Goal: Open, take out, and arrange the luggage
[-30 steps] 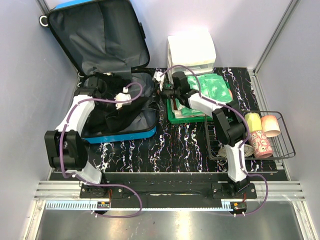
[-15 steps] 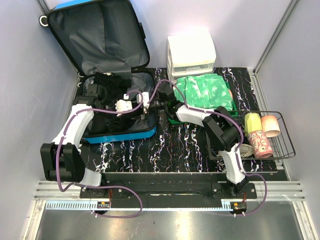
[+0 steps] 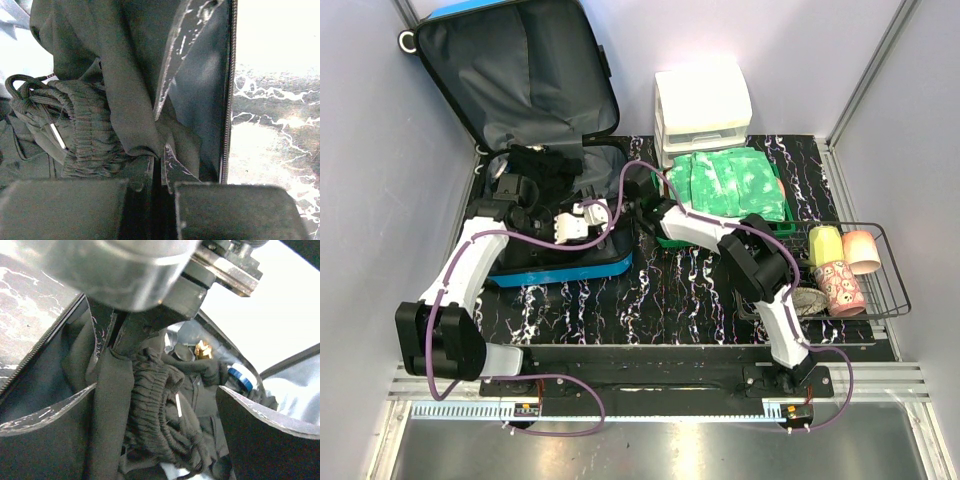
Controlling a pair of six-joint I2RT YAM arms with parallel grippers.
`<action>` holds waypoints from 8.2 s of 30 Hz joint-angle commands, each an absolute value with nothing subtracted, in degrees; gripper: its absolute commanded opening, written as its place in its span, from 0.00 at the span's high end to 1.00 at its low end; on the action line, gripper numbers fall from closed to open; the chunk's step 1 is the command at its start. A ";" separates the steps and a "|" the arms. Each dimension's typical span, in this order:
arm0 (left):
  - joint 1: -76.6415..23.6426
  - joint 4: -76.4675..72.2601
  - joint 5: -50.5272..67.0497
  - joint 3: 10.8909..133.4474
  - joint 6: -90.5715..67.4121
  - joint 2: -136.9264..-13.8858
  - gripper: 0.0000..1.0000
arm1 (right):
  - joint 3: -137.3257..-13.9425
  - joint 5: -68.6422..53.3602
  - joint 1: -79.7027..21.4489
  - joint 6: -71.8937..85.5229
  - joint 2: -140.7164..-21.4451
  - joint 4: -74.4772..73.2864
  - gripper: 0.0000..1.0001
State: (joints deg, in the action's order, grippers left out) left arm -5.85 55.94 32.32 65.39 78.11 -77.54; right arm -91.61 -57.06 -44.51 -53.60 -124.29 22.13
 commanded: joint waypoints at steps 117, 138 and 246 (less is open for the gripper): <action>7.03 47.55 33.33 100.80 25.69 -98.24 0.01 | -102.82 -42.72 15.64 -1.72 -111.09 -39.54 0.16; 5.28 46.41 16.44 95.54 61.25 -114.87 0.06 | -98.90 -42.63 0.35 -4.56 -108.72 -39.38 0.09; -8.00 30.50 -12.76 103.18 14.05 -121.56 0.21 | -104.50 -36.04 4.04 -2.37 -100.37 -28.83 0.00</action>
State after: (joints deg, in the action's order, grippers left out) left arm -8.64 32.77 -9.80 100.53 10.26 -122.63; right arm -103.02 -36.56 4.23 -3.31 -101.43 -31.09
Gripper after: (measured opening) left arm 0.863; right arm 0.994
